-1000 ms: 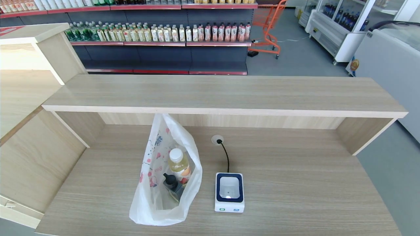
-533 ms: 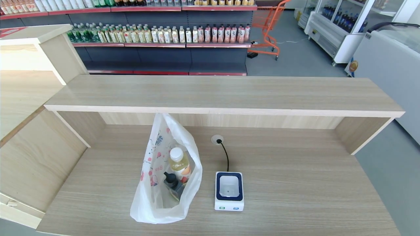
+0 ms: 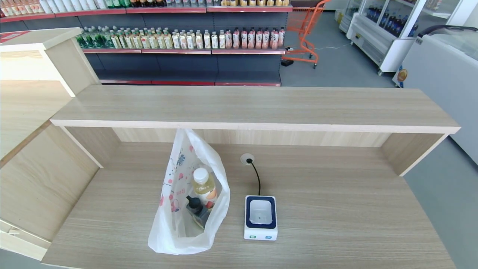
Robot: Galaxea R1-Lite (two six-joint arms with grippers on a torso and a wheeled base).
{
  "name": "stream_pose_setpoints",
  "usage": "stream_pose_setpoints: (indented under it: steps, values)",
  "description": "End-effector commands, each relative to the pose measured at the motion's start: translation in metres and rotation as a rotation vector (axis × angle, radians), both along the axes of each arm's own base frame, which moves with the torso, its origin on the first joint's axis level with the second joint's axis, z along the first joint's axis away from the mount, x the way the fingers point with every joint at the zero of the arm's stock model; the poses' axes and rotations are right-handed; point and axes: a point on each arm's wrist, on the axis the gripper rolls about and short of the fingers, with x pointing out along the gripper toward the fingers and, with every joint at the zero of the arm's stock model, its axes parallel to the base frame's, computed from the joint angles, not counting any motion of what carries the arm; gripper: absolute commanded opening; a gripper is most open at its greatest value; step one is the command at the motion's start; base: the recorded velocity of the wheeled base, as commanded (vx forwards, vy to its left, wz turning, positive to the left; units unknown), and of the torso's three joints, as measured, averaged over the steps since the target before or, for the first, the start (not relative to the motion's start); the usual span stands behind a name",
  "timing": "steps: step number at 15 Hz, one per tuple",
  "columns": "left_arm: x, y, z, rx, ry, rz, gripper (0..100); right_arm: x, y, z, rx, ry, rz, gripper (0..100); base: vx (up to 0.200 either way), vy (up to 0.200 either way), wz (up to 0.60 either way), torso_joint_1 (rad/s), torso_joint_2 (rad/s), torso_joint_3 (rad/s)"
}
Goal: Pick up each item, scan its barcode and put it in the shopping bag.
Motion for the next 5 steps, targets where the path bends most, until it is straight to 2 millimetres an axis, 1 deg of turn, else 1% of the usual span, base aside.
stream_pose_setpoints:
  steps: [1, 5]
  values:
    - [0.0000, 0.0000, 0.0000, 0.000, 0.000, 0.001, 100, 0.0002, 0.0000, 0.0002, 0.000, 0.001, 0.001, 0, 0.000, 0.000, 0.00, 0.000, 0.00, 0.000]
    - [0.0000, 0.0000, 0.0000, 0.000, 0.000, 0.001, 100, 0.0002, 0.0000, 0.0000, -0.005, 0.003, 0.003, 0, 0.000, 0.000, 0.00, 0.000, 0.00, 0.000]
